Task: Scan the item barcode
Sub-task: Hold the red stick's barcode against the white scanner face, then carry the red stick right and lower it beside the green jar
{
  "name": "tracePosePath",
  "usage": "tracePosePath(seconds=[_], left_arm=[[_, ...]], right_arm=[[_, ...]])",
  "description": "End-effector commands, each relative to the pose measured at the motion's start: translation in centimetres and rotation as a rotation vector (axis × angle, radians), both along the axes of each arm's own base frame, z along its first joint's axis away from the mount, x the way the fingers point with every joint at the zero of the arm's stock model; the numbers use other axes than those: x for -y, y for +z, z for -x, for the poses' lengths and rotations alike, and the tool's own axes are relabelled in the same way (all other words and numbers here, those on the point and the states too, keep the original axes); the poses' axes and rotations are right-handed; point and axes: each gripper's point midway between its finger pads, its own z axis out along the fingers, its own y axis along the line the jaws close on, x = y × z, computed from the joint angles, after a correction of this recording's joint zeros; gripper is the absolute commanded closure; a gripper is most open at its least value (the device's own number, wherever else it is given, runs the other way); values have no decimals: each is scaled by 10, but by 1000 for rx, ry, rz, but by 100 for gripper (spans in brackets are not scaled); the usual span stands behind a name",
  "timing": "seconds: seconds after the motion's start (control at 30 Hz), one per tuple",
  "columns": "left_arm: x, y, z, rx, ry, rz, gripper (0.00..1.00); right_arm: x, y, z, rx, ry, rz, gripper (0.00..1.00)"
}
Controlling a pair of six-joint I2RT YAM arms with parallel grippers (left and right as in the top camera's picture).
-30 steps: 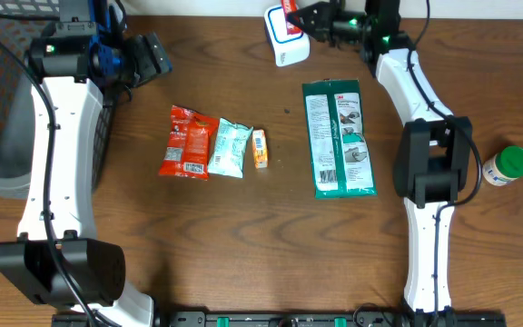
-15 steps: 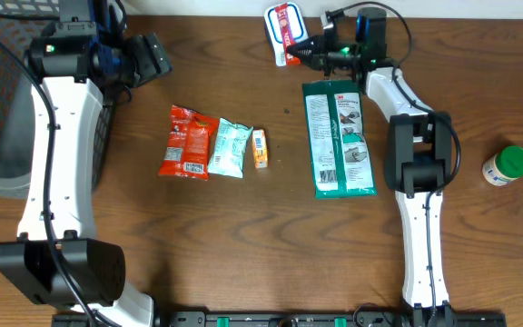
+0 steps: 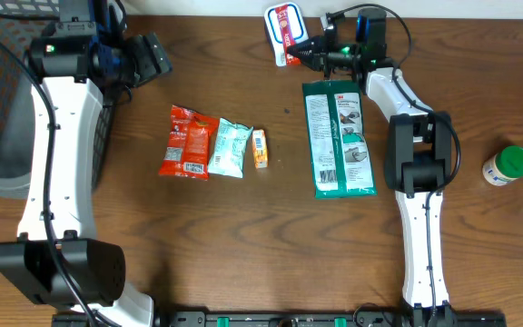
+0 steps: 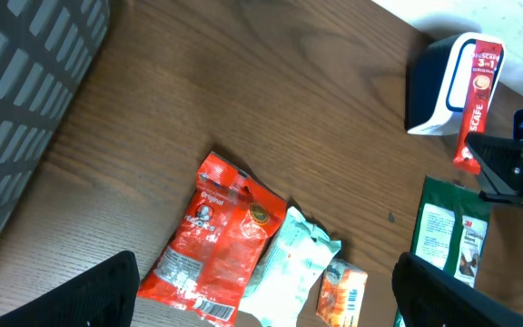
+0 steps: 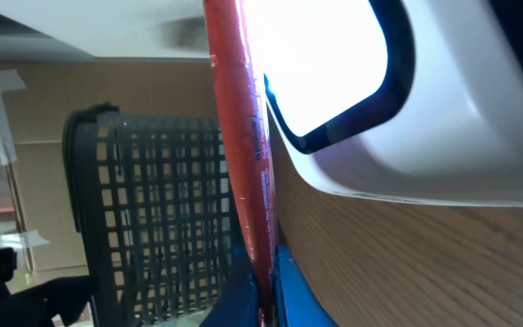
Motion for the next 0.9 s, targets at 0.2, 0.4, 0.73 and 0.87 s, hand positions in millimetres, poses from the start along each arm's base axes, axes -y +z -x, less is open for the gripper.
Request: tracePosePath(seconds=[0.2, 0.4, 0.73, 0.87], left_arm=[[-2, 16, 0, 42, -5, -14, 11], [-2, 16, 0, 42, -5, -14, 11], [-2, 16, 0, 42, -5, -14, 11], [-2, 16, 0, 42, -5, -14, 11]], right_arm=[[-2, 52, 1, 43, 39, -85, 99], [-2, 138, 19, 179, 103, -115, 99], [30, 220, 65, 248, -99, 232, 99], [77, 205, 103, 245, -193, 665, 99]])
